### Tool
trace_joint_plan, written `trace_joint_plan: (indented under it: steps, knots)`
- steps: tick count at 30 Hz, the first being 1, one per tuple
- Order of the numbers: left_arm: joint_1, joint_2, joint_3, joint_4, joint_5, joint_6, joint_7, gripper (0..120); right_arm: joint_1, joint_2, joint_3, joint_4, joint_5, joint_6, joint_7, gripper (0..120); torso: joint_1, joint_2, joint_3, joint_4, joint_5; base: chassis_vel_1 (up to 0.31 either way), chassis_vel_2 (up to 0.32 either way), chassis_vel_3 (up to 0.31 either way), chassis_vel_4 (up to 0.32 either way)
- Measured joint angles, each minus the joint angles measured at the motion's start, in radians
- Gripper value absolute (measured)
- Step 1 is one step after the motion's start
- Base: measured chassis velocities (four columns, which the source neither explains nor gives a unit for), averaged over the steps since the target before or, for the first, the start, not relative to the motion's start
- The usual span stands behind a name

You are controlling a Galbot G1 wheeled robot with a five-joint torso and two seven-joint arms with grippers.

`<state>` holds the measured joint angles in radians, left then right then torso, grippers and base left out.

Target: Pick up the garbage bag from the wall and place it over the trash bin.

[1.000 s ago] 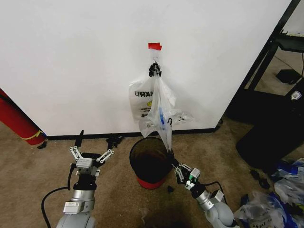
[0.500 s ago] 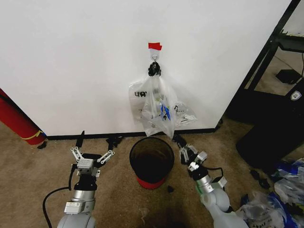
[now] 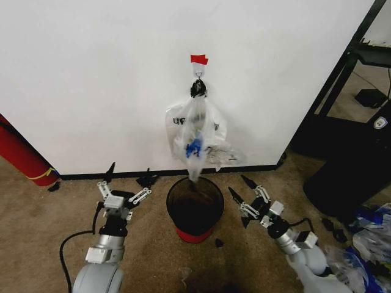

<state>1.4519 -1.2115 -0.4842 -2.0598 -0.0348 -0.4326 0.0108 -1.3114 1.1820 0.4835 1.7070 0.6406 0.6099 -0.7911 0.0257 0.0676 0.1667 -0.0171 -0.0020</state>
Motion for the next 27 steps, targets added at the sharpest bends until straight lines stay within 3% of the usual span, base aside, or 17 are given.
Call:
trace_joint_plan:
  steps: [4, 6, 9, 10, 12, 16, 18, 27]
  knots:
    - [-0.182, 0.186, 0.065, 0.117, -0.01, 0.019, 0.058, 100, 0.001, 0.015, 0.006, 0.018, 0.02, 0.007, 0.043, 95, 0.0, 0.0, 0.0, -0.0005, -0.0002, 0.0, 0.0, 0.0, 0.0]
    - [-0.223, 0.214, 0.082, 0.149, 0.0, 0.019, 0.069, 100, -0.001, 0.018, 0.008, 0.019, 0.022, 0.007, 0.044, 97, 0.0, 0.0, 0.0, -0.0007, -0.0001, 0.0, 0.0, 0.0, 0.0]
    - [-0.422, 0.294, 0.182, 0.297, 0.066, 0.019, 0.105, 100, -0.01, 0.032, 0.014, 0.021, 0.023, 0.007, 0.047, 100, 0.0, 0.0, 0.0, -0.0008, -0.0002, 0.0, 0.0, 0.0, 0.0]
    - [-0.422, 0.294, 0.182, 0.297, 0.066, 0.019, 0.105, 100, -0.01, 0.032, 0.014, 0.021, 0.023, 0.007, 0.047, 100, 0.0, 0.0, 0.0, -0.0008, -0.0002, 0.0, 0.0, 0.0, 0.0]
    - [-0.512, 0.313, 0.26, 0.355, 0.088, 0.038, 0.11, 100, -0.017, 0.041, 0.015, 0.027, 0.019, 0.007, 0.047, 100, 0.0, 0.0, 0.0, -0.0006, 0.0003, 0.0, 0.0, 0.0, 0.0]
    - [-0.593, 0.315, 0.395, 0.385, 0.107, 0.105, 0.112, 94, -0.018, 0.052, 0.014, 0.037, 0.009, 0.003, 0.047, 100, 0.0, 0.0, 0.0, -0.0006, -0.0004, 0.0, 0.0, 0.0, 0.0]
    - [-0.603, 0.313, 0.412, 0.389, 0.118, 0.113, 0.112, 93, -0.017, 0.055, 0.014, 0.04, 0.008, 0.002, 0.047, 100, 0.0, 0.0, 0.0, -0.0006, 0.0001, 0.0, 0.0, 0.0, 0.0]
    - [-0.674, 0.289, 0.475, 0.452, 0.218, 0.141, 0.103, 61, -0.018, 0.065, 0.01, 0.049, 0.008, 0.0, 0.051, 100, 0.0, 0.0, 0.0, -0.0004, 0.0001, 0.0, 0.0, 0.0, 0.0]
